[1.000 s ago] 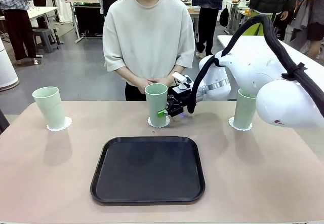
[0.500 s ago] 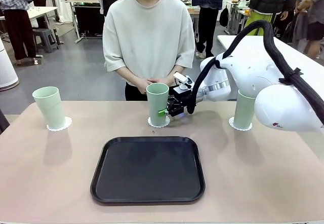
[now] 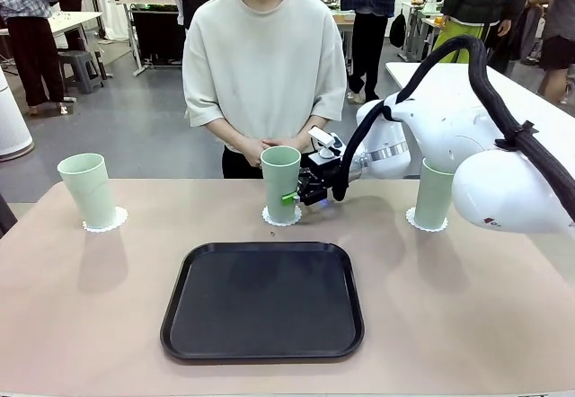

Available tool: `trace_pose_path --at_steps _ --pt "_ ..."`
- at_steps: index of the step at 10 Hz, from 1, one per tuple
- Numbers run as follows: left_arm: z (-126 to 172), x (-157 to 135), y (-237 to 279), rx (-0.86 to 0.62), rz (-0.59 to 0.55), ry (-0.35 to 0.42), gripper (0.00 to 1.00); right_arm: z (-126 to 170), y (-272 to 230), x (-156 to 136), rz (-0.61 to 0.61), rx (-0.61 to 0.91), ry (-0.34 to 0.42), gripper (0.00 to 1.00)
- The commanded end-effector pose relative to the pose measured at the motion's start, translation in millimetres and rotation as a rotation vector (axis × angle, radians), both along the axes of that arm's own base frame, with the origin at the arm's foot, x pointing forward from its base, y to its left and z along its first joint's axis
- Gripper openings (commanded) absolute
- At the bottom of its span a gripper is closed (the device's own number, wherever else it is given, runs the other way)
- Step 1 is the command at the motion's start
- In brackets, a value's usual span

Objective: Place coasters on the table and set cups on them.
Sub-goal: Take one Reusable plastic cup from the Flat Tray and place it on a coaster set by the human.

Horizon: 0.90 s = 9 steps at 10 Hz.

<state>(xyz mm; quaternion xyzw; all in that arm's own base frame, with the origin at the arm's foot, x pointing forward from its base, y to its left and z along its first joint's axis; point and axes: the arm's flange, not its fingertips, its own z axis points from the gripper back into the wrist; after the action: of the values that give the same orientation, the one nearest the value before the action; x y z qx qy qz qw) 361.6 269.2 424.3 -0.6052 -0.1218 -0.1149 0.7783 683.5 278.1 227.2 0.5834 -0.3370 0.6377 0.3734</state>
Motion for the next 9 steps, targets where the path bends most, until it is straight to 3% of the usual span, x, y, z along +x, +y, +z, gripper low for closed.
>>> trace_pose_path --at_steps 1,8,9 --pt "3.1 1.3 -0.9 -0.004 0.025 0.007 1.00 -0.1 -1.6 5.9 0.028 -0.017 0.001 0.83" --pt "3.1 1.3 -0.9 -0.004 0.025 0.007 1.00 -6.3 -2.8 6.2 0.022 -0.014 -0.001 0.83" --pt "3.1 1.3 -0.9 -0.004 0.025 0.007 1.00 -6.2 -3.4 7.4 0.023 -0.011 -0.002 1.00"
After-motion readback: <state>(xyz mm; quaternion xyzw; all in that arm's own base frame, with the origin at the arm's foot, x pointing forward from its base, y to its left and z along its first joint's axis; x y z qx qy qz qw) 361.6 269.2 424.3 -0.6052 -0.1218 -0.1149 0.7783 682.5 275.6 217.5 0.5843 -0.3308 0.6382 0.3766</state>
